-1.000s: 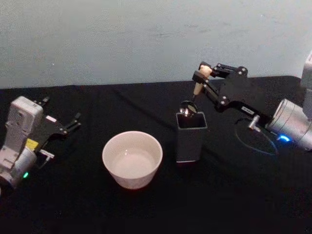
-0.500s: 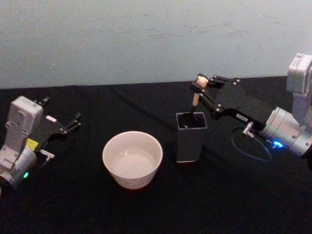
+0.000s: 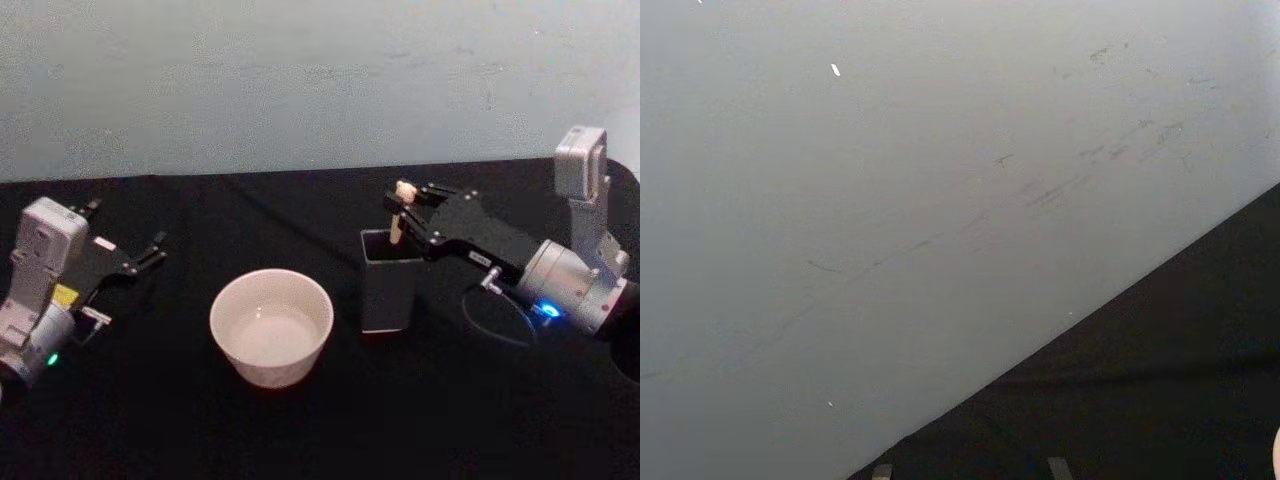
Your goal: Pick up the stirring spoon with one hand, stir inside the cup, then place it back in its original position.
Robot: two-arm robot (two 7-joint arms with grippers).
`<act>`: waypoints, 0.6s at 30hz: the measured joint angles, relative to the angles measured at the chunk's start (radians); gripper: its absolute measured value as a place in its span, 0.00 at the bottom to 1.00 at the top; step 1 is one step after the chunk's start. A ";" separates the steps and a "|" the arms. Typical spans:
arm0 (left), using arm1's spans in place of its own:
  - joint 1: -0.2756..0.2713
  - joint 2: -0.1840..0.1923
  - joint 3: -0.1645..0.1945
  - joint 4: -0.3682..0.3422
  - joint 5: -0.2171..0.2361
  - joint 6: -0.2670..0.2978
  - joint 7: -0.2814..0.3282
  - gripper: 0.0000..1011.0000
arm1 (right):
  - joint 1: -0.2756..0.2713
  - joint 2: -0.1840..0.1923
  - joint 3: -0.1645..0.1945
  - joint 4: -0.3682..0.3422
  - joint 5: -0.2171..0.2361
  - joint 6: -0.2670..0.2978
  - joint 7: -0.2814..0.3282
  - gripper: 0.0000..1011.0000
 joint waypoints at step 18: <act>0.000 0.000 0.000 0.000 0.000 0.000 0.000 0.99 | -0.020 -0.007 -0.003 -0.006 0.014 0.030 -0.014 0.21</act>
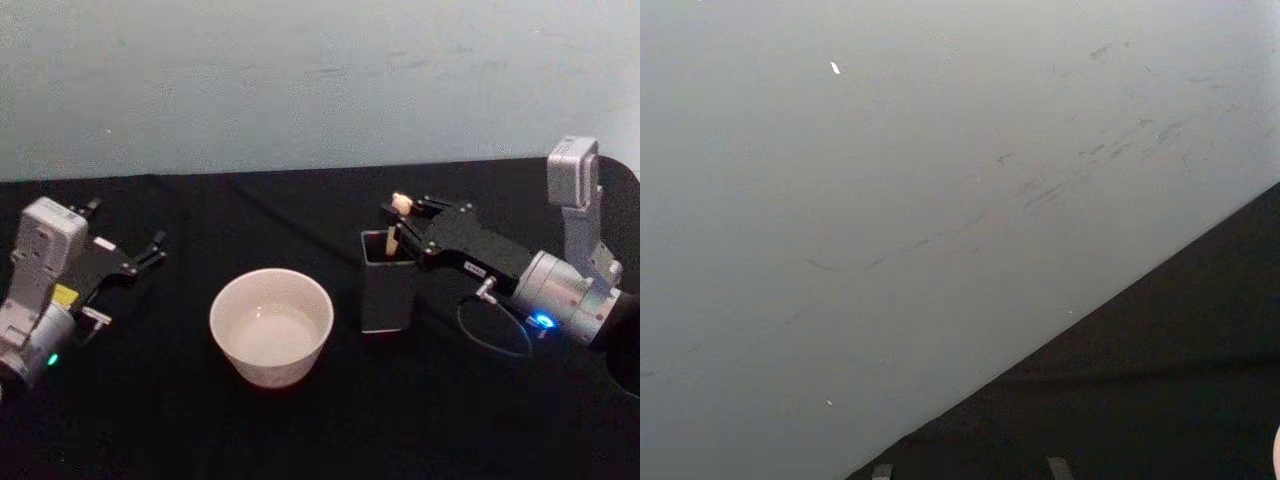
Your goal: Pick up the stirring spoon with one hand, stir inside the cup, then place it back in its original position.
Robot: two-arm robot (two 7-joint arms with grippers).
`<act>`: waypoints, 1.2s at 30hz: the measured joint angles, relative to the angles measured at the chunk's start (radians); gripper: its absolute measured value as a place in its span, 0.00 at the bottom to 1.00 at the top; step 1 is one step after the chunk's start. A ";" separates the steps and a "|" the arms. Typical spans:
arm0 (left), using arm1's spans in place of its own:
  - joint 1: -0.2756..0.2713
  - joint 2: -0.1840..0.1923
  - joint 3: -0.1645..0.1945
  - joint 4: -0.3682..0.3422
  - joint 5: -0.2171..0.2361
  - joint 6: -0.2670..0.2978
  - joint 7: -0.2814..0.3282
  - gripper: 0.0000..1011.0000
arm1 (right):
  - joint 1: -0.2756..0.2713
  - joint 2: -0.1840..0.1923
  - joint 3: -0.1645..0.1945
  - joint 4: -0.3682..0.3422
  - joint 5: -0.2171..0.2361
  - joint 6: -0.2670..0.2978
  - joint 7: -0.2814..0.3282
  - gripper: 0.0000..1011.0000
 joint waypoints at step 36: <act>0.000 0.000 0.000 0.000 0.000 0.000 0.000 0.99 | -0.015 0.002 0.004 -0.013 0.000 0.007 -0.017 0.56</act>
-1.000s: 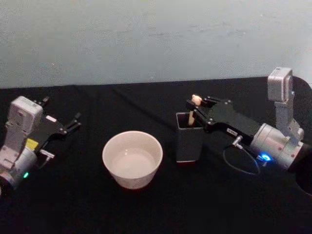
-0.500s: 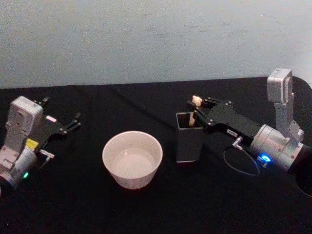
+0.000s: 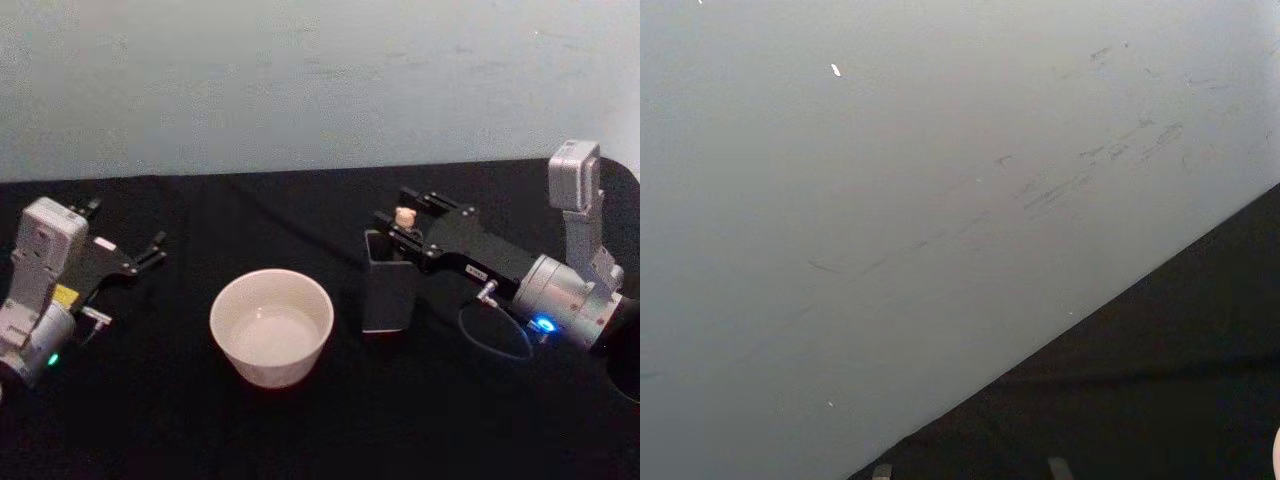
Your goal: Pick up the stirring spoon with one hand, stir inside the cup, then place it back in its original position.
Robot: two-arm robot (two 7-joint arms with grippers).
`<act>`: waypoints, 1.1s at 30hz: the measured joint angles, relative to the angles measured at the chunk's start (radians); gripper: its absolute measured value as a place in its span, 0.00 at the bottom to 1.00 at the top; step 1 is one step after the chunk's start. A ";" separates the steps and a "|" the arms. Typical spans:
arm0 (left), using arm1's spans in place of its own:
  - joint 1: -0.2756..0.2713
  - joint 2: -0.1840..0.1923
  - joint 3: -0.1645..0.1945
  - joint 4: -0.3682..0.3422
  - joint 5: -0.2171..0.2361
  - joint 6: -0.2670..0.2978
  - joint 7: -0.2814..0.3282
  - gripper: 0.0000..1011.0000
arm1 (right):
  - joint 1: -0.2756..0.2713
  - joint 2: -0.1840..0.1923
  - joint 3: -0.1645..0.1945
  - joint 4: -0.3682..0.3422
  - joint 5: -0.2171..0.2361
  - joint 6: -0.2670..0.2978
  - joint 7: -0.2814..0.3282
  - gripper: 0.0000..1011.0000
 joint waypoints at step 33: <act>0.000 0.000 0.000 0.000 0.000 0.000 0.000 0.99 | -0.038 -0.047 0.103 -0.080 -0.099 -0.070 -0.237 0.99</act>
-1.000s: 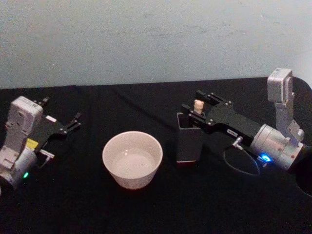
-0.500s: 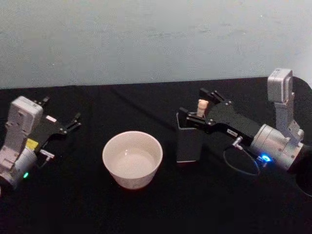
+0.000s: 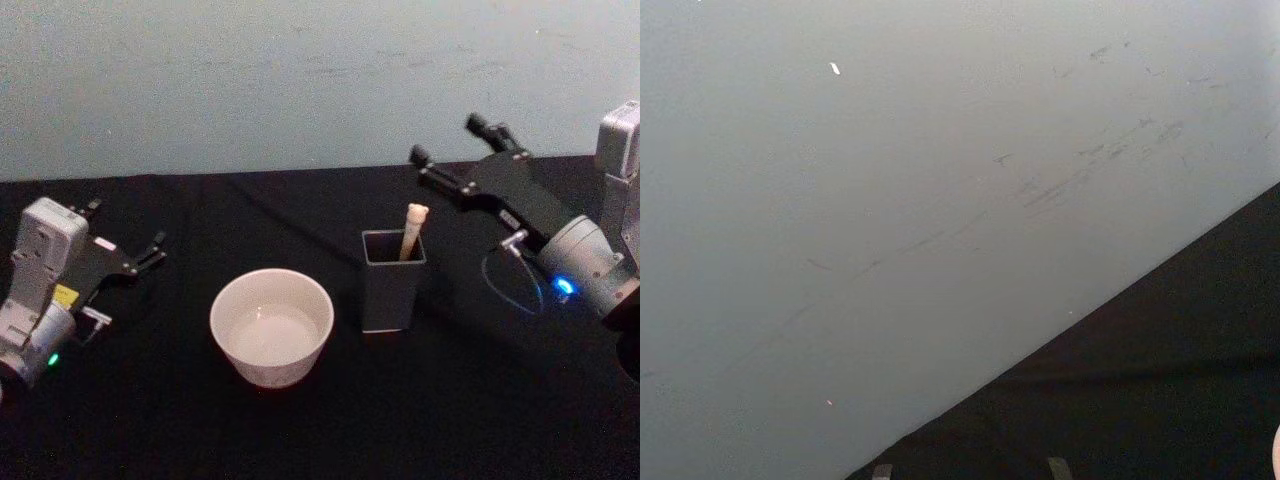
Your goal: Pick up the stirring spoon with one hand, stir inside the cup, then place it back in its original position.
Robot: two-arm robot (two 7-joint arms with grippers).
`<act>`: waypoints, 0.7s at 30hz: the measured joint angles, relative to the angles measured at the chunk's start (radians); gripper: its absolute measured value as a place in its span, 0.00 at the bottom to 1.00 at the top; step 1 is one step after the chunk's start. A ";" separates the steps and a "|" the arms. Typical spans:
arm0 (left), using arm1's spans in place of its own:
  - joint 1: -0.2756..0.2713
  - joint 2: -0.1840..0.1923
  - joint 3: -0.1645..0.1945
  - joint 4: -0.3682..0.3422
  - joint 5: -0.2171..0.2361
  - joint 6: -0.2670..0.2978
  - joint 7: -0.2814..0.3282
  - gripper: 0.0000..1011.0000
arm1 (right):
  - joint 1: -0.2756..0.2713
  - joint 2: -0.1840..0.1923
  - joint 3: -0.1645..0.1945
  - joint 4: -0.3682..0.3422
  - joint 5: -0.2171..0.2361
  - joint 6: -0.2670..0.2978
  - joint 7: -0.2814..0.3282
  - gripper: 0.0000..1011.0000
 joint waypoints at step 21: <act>0.000 0.000 0.000 0.000 0.000 0.000 0.000 0.99 | -0.014 -0.066 0.007 0.154 -0.197 0.153 -0.205 0.99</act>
